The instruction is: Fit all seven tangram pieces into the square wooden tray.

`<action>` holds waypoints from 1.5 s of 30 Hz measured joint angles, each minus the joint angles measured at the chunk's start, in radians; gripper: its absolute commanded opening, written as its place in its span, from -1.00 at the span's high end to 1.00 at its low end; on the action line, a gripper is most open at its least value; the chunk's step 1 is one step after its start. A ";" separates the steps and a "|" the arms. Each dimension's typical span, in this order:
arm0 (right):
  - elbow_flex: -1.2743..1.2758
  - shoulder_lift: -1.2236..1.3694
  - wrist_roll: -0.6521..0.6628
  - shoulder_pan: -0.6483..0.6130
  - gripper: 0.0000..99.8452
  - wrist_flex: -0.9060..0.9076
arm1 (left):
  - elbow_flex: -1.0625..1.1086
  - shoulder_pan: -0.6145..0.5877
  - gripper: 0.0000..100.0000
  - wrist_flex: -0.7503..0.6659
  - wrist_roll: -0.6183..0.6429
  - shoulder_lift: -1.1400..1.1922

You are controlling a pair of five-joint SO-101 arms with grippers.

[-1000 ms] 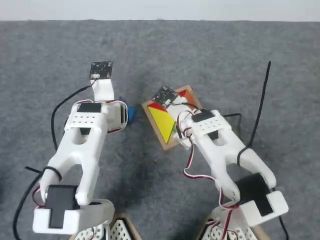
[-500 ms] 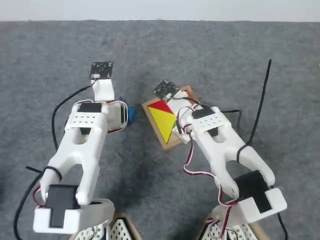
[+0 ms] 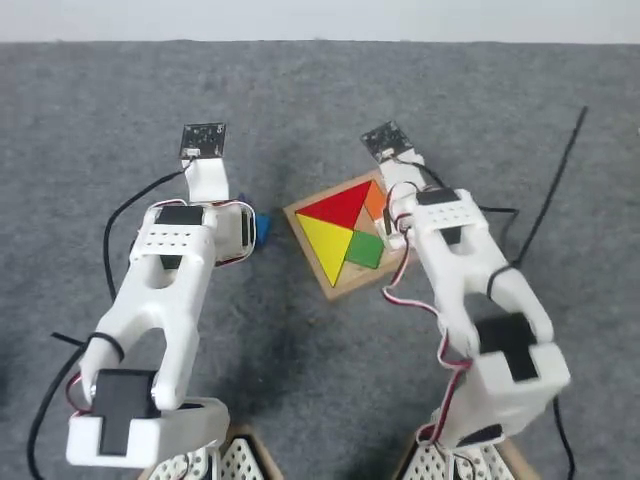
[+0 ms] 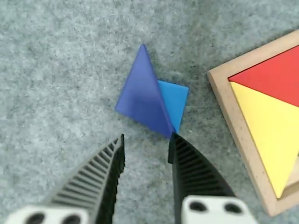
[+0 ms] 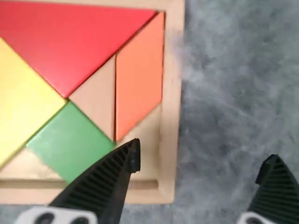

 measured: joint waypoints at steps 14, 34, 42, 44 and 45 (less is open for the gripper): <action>-0.114 0.094 -0.011 0.005 0.85 0.121 | 0.018 0.000 0.69 0.000 0.000 -0.002; 0.169 -0.127 -0.175 0.012 0.86 0.207 | -0.005 -0.103 0.69 0.000 -0.002 -0.002; 0.292 -0.242 -0.187 -0.017 0.71 0.207 | -0.150 -0.107 0.69 0.104 -0.025 -0.002; 0.293 -0.264 -0.187 -0.018 0.60 0.221 | -0.204 -0.103 0.69 0.144 -0.052 0.003; 0.296 -0.276 -0.186 -0.021 0.56 0.227 | -0.241 -0.094 0.69 0.167 -0.061 0.018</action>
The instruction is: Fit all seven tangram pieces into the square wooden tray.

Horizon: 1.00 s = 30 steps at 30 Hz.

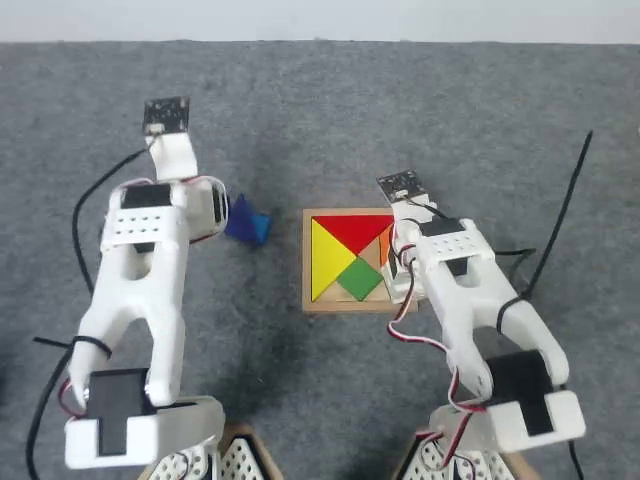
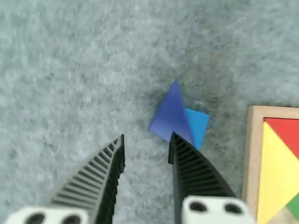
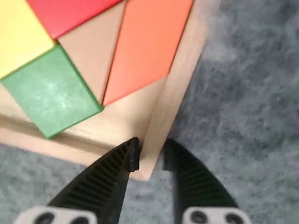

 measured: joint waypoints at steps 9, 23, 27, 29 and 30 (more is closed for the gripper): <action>0.052 -0.157 -0.057 0.000 0.60 0.017 | -0.474 0.104 0.70 0.252 -0.049 0.408; 0.077 -0.213 -0.058 0.143 0.60 -0.057 | -0.809 0.130 0.70 0.463 -0.038 0.804; 0.077 -0.213 -0.058 0.140 0.60 -0.066 | -0.815 0.083 0.70 0.483 -0.038 0.806; 0.077 -0.213 -0.058 0.141 0.60 -0.066 | -0.815 0.066 0.70 0.488 -0.049 0.806; 0.077 -0.213 -0.058 0.141 0.60 -0.066 | -0.815 0.064 0.70 0.491 -0.057 0.806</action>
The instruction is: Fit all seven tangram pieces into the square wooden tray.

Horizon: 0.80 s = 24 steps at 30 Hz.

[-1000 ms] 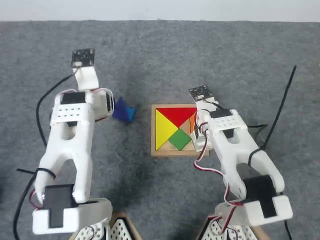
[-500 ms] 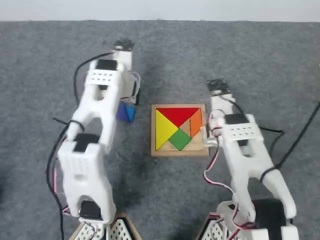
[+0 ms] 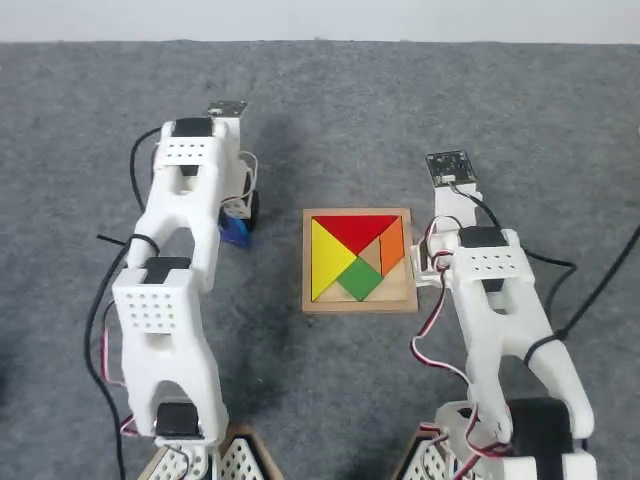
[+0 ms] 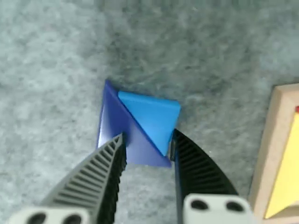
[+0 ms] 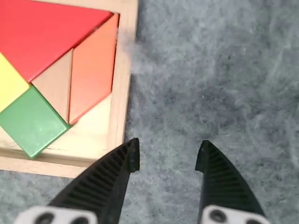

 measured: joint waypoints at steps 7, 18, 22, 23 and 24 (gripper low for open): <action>0.000 0.000 0.000 -0.002 0.60 0.000 | 0.000 0.006 0.70 0.002 -0.015 0.000; 0.000 0.000 0.000 -0.002 0.60 0.000 | -0.002 0.041 0.70 -0.003 -0.020 0.018; 0.000 0.000 0.000 -0.002 0.60 0.000 | -0.021 0.032 0.70 -0.035 -0.020 0.041; 0.000 0.000 0.000 -0.002 0.60 0.000 | -0.031 0.031 0.70 -0.041 -0.020 0.048; 0.000 0.000 0.000 -0.002 0.60 0.000 | -0.043 0.031 0.70 -0.043 -0.020 0.052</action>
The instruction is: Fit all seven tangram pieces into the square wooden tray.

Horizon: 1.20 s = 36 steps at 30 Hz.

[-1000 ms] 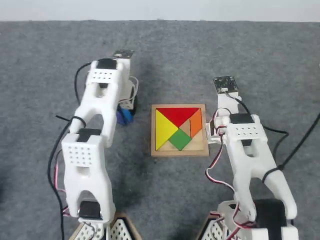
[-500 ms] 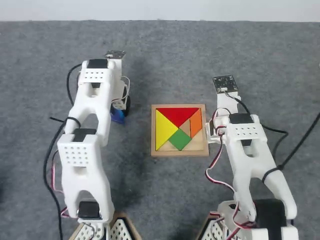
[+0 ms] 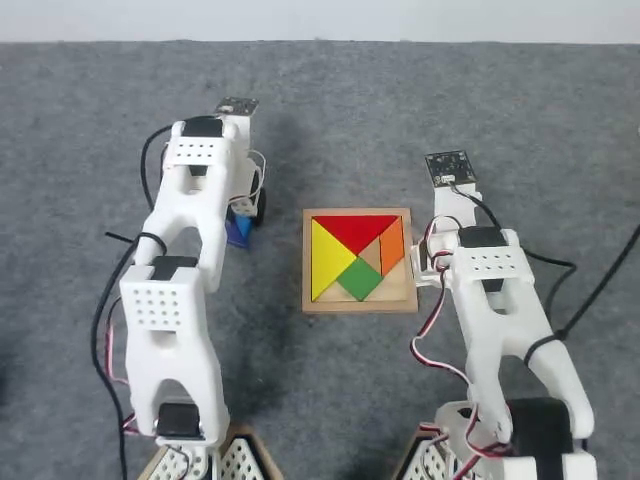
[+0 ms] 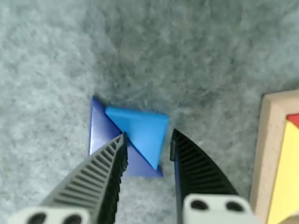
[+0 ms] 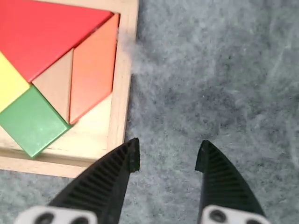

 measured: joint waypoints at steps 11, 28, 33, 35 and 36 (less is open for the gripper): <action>0.000 0.000 0.000 0.000 0.60 0.000 | -0.215 0.005 0.70 0.060 -0.017 0.161; 0.000 0.000 0.000 0.000 0.60 -0.012 | -0.353 0.120 0.98 0.210 -0.183 0.213; 0.000 0.000 0.000 0.000 0.60 -0.015 | -0.140 0.132 0.97 0.215 -0.247 0.000; 0.000 0.000 0.000 0.000 0.60 -0.015 | -0.008 0.143 0.96 0.215 -0.278 -0.126; 0.000 0.000 0.000 0.000 0.60 -0.015 | 0.060 0.144 0.92 0.213 -0.296 -0.190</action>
